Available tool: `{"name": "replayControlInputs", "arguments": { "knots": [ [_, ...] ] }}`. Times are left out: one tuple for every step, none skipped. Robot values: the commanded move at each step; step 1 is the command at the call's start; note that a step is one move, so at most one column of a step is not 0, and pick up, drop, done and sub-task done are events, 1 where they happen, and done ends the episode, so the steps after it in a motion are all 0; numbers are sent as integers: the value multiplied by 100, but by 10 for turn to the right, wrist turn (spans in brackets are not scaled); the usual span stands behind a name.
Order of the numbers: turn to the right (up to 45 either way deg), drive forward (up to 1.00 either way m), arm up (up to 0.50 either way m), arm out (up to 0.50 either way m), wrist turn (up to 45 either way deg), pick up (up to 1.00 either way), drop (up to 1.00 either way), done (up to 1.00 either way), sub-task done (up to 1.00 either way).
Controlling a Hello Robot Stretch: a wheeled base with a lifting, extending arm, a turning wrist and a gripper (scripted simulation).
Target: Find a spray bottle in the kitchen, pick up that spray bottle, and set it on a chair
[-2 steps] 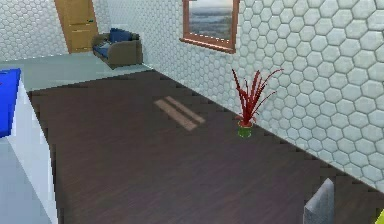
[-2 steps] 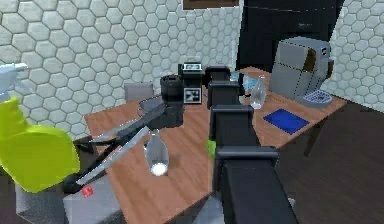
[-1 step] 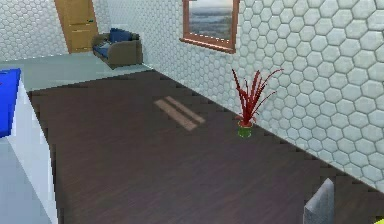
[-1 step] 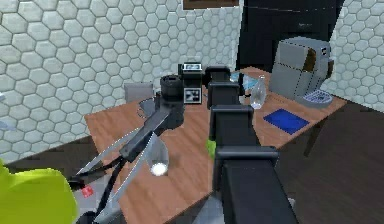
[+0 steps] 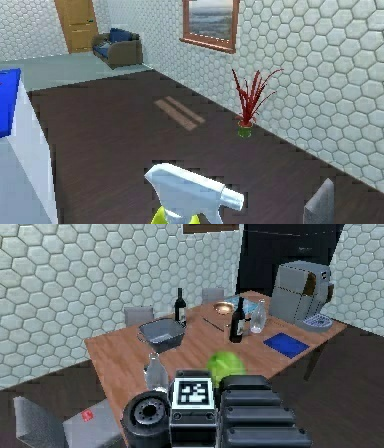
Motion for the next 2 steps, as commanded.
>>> {"name": "replayControlInputs", "arguments": {
  "knots": [
    [-450,0,0,0,0,0,0,0,0],
    [-390,0,0,0,0,0,0,0,0]
  ]
}}
